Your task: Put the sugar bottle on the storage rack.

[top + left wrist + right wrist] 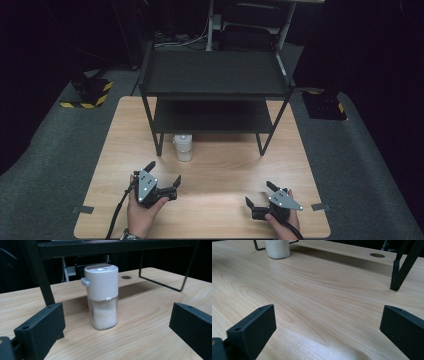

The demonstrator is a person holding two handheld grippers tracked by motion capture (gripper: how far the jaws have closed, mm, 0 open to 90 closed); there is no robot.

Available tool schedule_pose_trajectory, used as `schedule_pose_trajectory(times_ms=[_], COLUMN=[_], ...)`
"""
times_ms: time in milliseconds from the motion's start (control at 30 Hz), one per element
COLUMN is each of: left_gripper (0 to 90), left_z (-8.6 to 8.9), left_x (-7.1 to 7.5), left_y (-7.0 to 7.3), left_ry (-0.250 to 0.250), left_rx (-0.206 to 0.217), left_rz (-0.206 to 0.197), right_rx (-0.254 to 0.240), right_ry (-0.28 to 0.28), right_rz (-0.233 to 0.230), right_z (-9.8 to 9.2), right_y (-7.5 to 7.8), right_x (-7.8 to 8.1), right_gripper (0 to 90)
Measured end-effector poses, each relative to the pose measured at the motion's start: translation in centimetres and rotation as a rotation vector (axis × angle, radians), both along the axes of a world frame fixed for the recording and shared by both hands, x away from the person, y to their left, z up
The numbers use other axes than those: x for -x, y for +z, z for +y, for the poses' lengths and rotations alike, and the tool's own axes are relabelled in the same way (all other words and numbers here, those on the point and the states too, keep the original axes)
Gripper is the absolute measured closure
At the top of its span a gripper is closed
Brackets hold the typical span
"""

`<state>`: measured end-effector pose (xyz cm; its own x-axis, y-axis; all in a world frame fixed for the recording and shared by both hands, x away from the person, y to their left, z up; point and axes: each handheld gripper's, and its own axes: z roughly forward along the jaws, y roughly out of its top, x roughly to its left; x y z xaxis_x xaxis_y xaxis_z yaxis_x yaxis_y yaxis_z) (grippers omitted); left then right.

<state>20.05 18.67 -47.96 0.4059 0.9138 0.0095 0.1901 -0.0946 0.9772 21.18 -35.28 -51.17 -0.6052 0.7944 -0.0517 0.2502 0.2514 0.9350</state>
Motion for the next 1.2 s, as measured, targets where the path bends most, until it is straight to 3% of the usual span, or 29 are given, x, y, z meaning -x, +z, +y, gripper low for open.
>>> schedule_pose_trajectory(times_ms=[100, 567, 667, 1000, 1200], left_gripper=[0.5, 0.5, 0.7, 2.0, 11.8], left_z=[-0.5, -3.8, -4.6, -6.3, -6.9], left_x=[-0.6, -6.0, -7.0, -9.5, -10.4], left_y=[-0.1, -1.7, -2.0, -2.5, -2.9], left_ry=[0.002, 0.051, 0.09, 0.149, 0.171], left_rx=[0.003, 0.012, 0.018, 0.033, 0.046], left_rz=[0.009, 0.075, 0.088, 0.083, 0.078], right_rx=[0.0, -0.004, -0.008, -0.012, -0.014], right_ry=[-0.002, 0.005, 0.005, 0.007, 0.007], right_rz=[-0.001, -0.006, -0.008, -0.012, -0.016], right_z=[0.0, -0.1, -0.2, -0.3, -0.3], right_y=[0.0, -0.1, -0.2, -0.2, -0.3], right_x=[0.0, 0.0, 0.0, 0.0, 0.1], right_gripper=[0.0, 0.1, 0.0, 0.0, 0.0])
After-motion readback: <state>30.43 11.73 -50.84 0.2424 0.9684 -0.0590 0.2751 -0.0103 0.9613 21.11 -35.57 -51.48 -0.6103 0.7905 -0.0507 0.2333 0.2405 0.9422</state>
